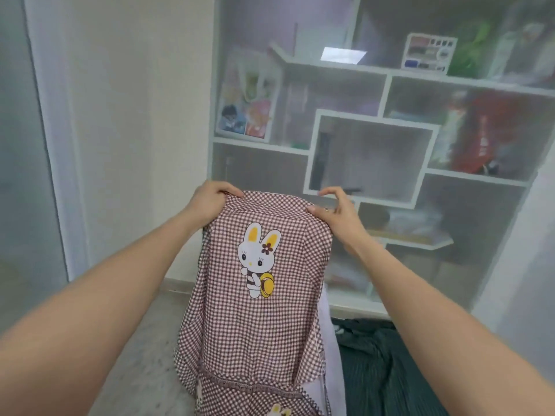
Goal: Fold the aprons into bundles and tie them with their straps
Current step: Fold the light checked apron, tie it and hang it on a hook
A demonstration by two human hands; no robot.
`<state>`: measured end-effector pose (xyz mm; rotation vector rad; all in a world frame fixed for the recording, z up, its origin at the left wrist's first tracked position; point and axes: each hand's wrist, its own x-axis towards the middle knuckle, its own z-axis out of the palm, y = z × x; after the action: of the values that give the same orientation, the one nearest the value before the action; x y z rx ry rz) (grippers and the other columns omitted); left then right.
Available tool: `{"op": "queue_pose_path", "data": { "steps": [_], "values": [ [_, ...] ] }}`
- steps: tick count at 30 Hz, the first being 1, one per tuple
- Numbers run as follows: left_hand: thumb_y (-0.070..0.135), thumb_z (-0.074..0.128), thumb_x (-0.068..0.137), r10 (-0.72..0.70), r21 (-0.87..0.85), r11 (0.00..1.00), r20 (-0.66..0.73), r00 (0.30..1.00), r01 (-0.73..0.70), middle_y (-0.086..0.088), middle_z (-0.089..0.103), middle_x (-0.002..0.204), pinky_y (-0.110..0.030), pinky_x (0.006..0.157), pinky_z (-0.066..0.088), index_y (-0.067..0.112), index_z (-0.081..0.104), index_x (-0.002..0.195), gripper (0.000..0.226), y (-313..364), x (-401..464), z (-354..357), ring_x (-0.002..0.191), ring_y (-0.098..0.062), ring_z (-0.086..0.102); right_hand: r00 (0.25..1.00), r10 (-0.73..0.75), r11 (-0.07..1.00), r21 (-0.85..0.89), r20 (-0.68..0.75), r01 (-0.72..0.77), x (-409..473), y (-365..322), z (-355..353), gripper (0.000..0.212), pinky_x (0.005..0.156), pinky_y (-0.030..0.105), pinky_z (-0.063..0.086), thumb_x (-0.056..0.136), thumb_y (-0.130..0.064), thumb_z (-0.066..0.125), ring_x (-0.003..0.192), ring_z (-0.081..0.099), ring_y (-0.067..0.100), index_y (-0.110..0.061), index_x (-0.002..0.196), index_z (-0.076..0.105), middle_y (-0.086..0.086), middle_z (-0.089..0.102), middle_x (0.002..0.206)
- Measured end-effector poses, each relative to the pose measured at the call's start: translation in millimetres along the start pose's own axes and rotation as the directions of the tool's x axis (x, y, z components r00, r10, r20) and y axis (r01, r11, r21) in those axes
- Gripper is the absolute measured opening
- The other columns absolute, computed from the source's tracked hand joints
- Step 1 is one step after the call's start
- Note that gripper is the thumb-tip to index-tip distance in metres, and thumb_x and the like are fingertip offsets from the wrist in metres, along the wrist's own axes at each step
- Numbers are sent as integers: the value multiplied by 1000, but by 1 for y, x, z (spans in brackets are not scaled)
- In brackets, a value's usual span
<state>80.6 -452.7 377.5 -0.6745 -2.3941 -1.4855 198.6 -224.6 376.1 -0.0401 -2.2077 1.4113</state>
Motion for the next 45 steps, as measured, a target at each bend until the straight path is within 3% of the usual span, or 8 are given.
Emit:
{"op": "queue_pose_path", "data": {
  "steps": [5,9,14,16,19,31,40,45],
  "values": [
    [4,48,86,-52,170,985,243,968,10,-4,49,137,-33,105,35,17,57,127,45,-62,33,0,121,-20,47,999,46,945,-325,-4,-45,51,51,54,14,78,45,54,87,-18,64,85,65,25,-26,88,53,14,68,95],
    [10,56,85,-115,440,893,433,894,-98,-4,34,148,-35,110,30,24,36,142,62,-122,59,10,132,-21,37,992,128,769,-632,12,-92,75,85,95,14,87,40,51,91,-26,54,101,62,20,-35,82,60,-5,68,106],
    [3,55,87,-145,442,888,534,833,-129,-10,33,147,-34,113,24,17,31,146,65,-178,79,28,134,-25,34,959,285,807,-540,2,-239,89,132,130,23,77,38,58,94,-5,50,91,68,27,-18,94,68,6,66,110],
    [6,56,88,-141,446,885,535,833,-136,-12,34,146,-34,112,24,15,32,145,64,-194,84,36,133,-26,35,941,340,838,-455,5,-300,91,145,140,22,75,36,59,92,3,50,90,68,30,-7,98,68,11,64,109],
    [11,59,87,-116,391,912,538,835,-125,-13,40,140,-33,110,25,10,38,142,59,-213,87,49,130,-26,38,942,332,805,-537,53,-253,98,166,154,25,101,32,44,90,-1,55,110,61,25,-6,111,68,8,66,118],
    [-3,47,88,-246,506,862,453,857,-20,-15,18,154,-40,109,31,12,21,148,67,-324,120,149,130,-39,39,847,468,744,-629,253,-223,137,301,193,59,107,29,30,88,-14,60,128,41,29,-10,142,39,14,41,141],
    [30,47,88,-399,439,869,348,848,229,-19,56,114,-37,91,43,10,44,136,52,-398,117,208,102,-32,57,764,580,730,-597,282,-334,142,401,217,72,115,36,22,85,-10,64,141,20,31,-18,146,29,15,14,154],
    [11,54,91,-707,641,637,263,656,429,-23,39,138,-45,99,40,8,30,142,57,-443,77,209,121,-39,46,729,609,728,-585,314,-357,113,433,243,68,112,41,28,87,-12,61,142,16,31,-15,147,28,12,12,155]
  ]
}}
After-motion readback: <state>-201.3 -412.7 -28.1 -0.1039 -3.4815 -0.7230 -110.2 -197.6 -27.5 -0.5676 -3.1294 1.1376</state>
